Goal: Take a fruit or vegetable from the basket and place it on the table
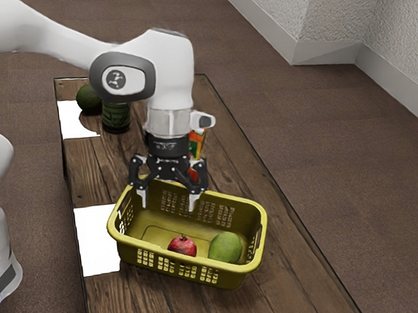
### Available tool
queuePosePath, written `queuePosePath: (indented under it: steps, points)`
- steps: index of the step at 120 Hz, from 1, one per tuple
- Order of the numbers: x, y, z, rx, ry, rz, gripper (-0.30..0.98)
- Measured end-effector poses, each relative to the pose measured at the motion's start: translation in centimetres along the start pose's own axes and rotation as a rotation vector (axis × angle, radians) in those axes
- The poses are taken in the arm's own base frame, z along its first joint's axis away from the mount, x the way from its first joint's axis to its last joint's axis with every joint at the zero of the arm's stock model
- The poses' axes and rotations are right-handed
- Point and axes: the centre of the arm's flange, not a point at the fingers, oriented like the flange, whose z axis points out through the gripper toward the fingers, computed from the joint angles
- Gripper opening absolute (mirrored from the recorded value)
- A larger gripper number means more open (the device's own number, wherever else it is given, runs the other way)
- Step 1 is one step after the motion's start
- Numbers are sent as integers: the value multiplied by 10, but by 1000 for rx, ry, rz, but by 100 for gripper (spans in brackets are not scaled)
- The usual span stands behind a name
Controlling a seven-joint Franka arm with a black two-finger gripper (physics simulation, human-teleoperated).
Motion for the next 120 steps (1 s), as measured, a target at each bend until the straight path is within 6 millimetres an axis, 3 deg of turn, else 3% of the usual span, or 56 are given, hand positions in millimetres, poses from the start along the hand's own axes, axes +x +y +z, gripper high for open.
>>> queuePosePath:
  steps: [17,40,84,120]
  points:
    - [11,8,22,42,-1,-57,69]
    - [14,12,30,47,1,-96,69]
    - [7,29,66,71,6,-119,69]
    - [9,35,74,58,7,-144,69]
